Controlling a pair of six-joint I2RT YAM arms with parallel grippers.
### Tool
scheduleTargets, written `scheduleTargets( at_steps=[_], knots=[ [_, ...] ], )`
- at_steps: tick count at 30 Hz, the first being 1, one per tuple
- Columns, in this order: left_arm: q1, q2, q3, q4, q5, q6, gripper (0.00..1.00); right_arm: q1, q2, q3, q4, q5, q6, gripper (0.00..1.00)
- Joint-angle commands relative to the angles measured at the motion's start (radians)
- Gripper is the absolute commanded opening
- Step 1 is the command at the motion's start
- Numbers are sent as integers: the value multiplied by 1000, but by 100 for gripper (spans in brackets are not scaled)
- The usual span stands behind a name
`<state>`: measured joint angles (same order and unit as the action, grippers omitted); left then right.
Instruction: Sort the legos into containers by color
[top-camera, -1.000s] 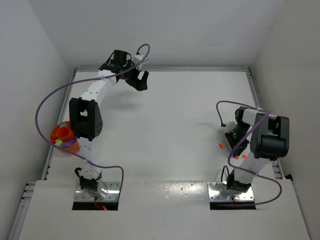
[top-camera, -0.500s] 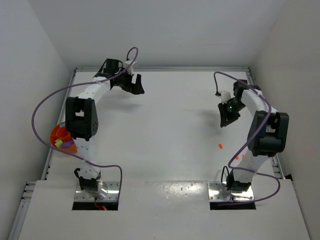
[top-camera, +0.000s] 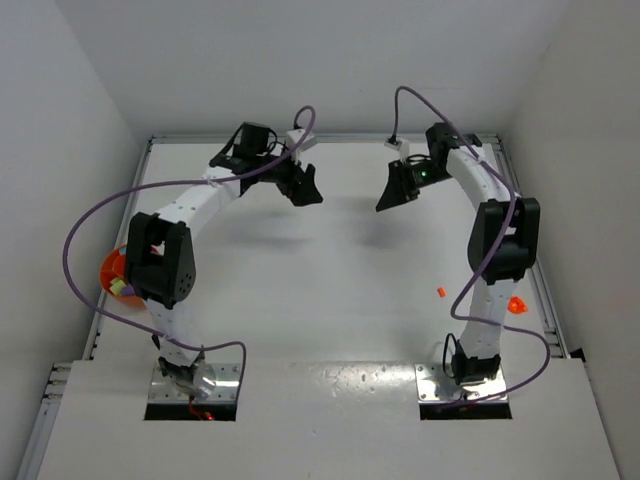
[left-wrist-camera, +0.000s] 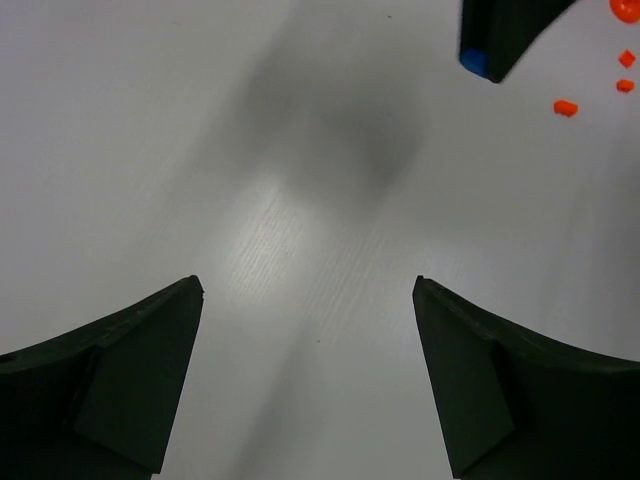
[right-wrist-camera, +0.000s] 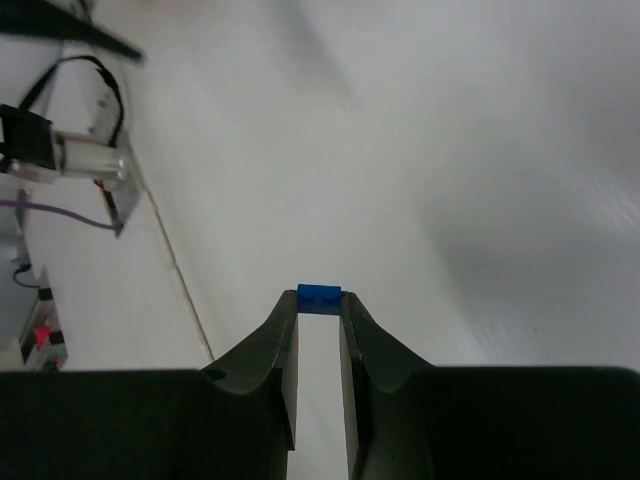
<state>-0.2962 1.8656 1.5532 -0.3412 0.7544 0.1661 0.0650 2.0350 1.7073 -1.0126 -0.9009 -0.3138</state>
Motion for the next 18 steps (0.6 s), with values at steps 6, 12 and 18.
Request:
scheduleTargets(
  at_steps=[6,12,18],
  knots=[
    [-81,-56,-76,100,94,130,83,16,77,77,239,-410,322,6],
    [-112,-65,-117,263,117,17,71,36,87,-156,1111,-618,1206,5],
    [-121,-45,-84,376,169,-97,58,79,108,-206,1336,-704,1418,5]
  ],
)
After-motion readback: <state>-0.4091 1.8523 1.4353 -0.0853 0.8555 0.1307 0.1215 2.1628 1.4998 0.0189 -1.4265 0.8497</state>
